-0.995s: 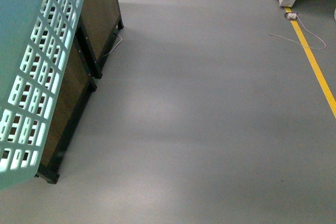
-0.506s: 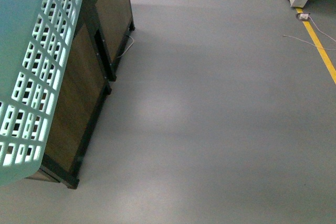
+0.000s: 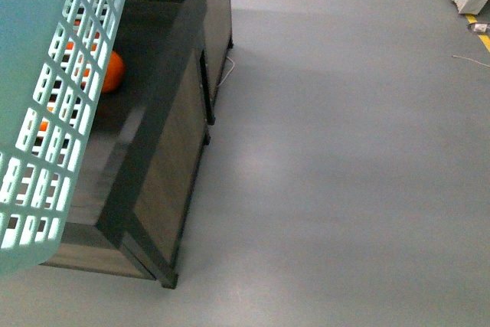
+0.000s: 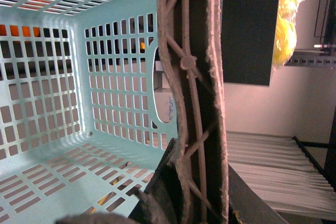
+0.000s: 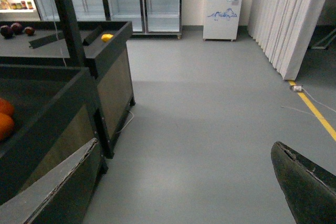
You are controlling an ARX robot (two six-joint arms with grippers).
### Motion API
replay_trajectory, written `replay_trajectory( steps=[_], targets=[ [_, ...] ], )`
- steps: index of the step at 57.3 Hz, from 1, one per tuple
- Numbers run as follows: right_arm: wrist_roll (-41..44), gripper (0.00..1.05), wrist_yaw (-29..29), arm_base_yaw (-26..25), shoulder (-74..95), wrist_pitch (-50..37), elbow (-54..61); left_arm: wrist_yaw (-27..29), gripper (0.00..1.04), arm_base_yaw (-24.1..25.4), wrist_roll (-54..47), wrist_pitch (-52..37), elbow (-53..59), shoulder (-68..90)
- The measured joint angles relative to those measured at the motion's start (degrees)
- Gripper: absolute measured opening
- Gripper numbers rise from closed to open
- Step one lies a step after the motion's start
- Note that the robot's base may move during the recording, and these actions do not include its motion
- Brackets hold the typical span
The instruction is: Pick lemon and mango into basket
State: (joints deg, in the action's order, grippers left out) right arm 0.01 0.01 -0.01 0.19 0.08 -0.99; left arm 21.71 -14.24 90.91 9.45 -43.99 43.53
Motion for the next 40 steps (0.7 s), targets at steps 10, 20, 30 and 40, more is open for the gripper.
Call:
replay_trajectory(
  steps=[10,20,30,40],
  targets=[
    [-0.02,0.96,0.09,-0.02,-0.02,0.00,0.00,0.15,0.07,0.02,-0.04,0.02,0.00,0.00],
    [0.00,0.96,0.02,0.00,-0.02,0.00,0.00,0.20,0.07,0.02,-0.02,0.02,0.00,-0.02],
    [-0.02,0.96,0.11,0.00,-0.02,0.02,0.00,0.20,0.07,0.02,-0.02,0.04,0.00,-0.02],
    [0.00,0.96,0.00,0.00,-0.02,0.00,0.00,0.17,0.07,0.02,-0.04,0.02,0.00,0.02]
  ],
)
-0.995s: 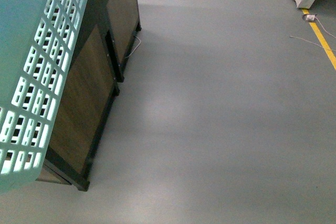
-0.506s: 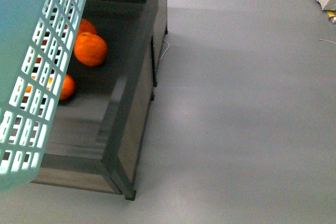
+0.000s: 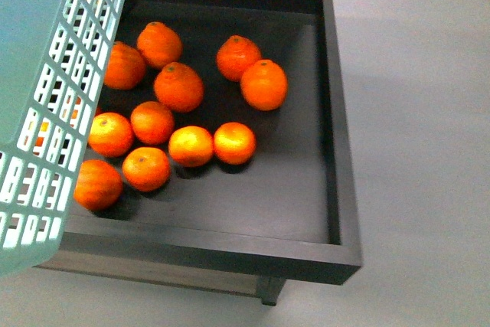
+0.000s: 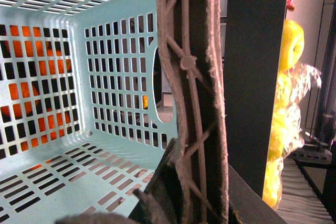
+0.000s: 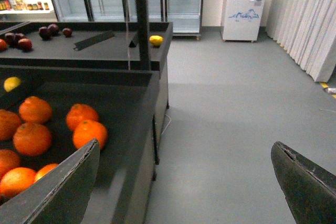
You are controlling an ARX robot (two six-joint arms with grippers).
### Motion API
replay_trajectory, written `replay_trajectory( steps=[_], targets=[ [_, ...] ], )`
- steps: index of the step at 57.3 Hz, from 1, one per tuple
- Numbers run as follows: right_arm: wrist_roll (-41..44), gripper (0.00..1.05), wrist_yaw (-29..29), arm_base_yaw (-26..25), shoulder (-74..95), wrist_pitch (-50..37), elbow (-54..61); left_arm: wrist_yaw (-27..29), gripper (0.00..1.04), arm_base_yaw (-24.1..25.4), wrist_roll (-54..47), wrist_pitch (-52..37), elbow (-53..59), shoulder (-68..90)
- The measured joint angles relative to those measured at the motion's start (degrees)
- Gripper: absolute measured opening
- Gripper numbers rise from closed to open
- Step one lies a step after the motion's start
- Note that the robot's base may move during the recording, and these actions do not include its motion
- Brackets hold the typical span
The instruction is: Pick lemon and mango into basket
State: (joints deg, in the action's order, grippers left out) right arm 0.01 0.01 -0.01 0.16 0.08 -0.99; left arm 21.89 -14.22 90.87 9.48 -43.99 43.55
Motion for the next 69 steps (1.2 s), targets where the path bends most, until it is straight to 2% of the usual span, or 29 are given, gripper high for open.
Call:
replay_trajectory(
  steps=[69],
  targets=[
    [0.00,0.96,0.00,0.00,0.02,0.00,0.00,0.04,0.07,0.02,-0.04,0.00,0.00,-0.04]
  ],
)
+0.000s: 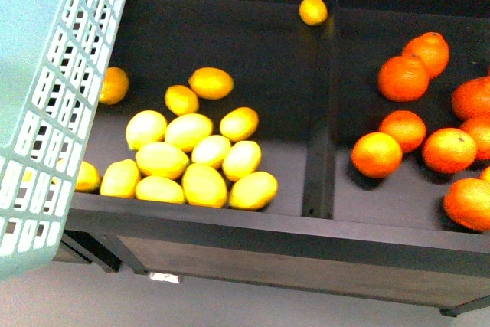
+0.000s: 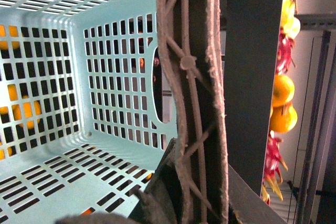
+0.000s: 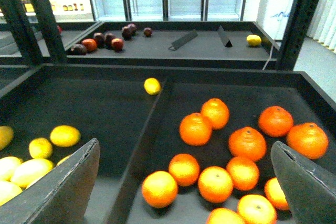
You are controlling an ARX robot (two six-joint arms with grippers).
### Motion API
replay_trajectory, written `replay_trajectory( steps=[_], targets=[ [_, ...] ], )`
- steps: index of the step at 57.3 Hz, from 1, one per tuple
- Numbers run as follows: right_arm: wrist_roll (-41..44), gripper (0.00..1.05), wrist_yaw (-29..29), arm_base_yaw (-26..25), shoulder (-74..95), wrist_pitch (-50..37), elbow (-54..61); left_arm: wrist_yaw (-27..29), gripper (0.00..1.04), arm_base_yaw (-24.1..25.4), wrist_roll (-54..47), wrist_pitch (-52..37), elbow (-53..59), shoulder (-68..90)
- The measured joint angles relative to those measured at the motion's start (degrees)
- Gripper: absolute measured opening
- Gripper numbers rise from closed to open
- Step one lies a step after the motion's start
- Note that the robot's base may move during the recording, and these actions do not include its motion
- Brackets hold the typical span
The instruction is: Pick lemon and mango into basket
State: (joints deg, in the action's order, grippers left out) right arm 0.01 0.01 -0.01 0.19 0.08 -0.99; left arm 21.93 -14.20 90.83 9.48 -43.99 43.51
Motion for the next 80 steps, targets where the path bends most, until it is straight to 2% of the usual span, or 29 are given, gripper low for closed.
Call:
replay_trajectory(
  steps=[80],
  targets=[
    [0.00,0.96,-0.02,0.00,-0.07,0.00,0.00,0.20,0.07,0.00,-0.31,0.02,0.00,0.00]
  ],
)
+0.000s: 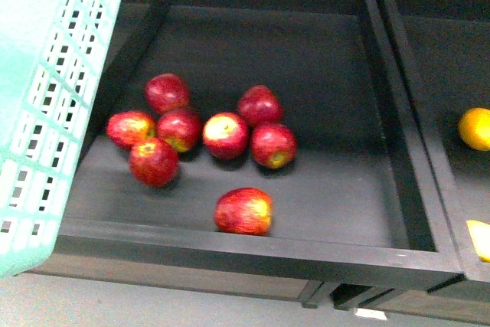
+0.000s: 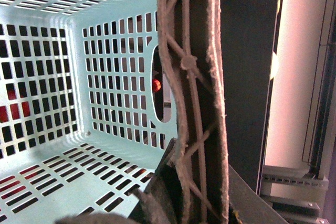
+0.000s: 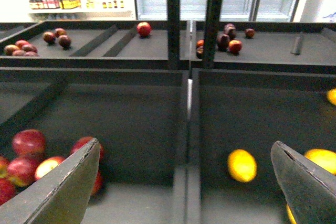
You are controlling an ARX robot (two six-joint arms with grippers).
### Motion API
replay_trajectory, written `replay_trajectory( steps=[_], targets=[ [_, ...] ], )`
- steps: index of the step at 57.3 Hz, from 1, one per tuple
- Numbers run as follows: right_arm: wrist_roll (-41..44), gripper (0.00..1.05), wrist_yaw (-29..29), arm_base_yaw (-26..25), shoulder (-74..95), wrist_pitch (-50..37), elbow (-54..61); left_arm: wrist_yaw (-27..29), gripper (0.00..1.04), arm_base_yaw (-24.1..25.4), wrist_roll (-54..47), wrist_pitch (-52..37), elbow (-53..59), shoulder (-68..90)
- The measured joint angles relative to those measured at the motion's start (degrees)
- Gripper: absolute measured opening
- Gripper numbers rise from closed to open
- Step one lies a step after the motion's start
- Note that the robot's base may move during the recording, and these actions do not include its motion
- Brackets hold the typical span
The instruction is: Pick lemon and mango into basket
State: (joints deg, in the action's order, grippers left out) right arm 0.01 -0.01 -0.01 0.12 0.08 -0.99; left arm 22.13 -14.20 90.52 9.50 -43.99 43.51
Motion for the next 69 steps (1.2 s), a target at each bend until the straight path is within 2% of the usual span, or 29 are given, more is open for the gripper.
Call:
replay_trajectory(
  steps=[10,13,18,24,32,42,57,69],
  targets=[
    [0.00,0.96,-0.39,-0.04,0.04,0.00,0.00,1.84,0.07,0.35,-0.85,0.13,-0.07,0.04],
    [0.00,0.96,-0.20,-0.04,0.04,0.00,0.02,1.99,0.07,-0.61,-6.82,14.78,-7.28,4.55],
    [0.00,0.96,-0.20,-0.04,0.04,0.00,0.02,1.36,0.07,-2.40,-17.40,21.68,-13.35,11.74],
    [0.00,0.96,-0.17,-0.04,0.04,0.00,0.02,0.94,0.07,-4.72,-25.83,18.43,-16.31,22.16],
    [0.00,0.96,-0.15,-0.04,0.04,0.00,0.02,-1.03,0.07,-8.26,-29.16,13.29,-21.35,31.82],
    [0.00,0.96,-0.17,-0.04,0.04,0.00,0.02,-7.93,0.07,-14.69,-28.83,8.83,-28.98,41.77],
    [-0.02,0.96,-0.15,-0.04,0.04,0.00,0.02,-13.25,0.07,-25.75,-28.94,4.31,-32.37,50.36],
    [0.00,0.96,-0.15,-0.04,0.04,0.00,0.02,-17.64,0.07,-29.88,-28.15,1.07,-33.27,50.93]
  ],
)
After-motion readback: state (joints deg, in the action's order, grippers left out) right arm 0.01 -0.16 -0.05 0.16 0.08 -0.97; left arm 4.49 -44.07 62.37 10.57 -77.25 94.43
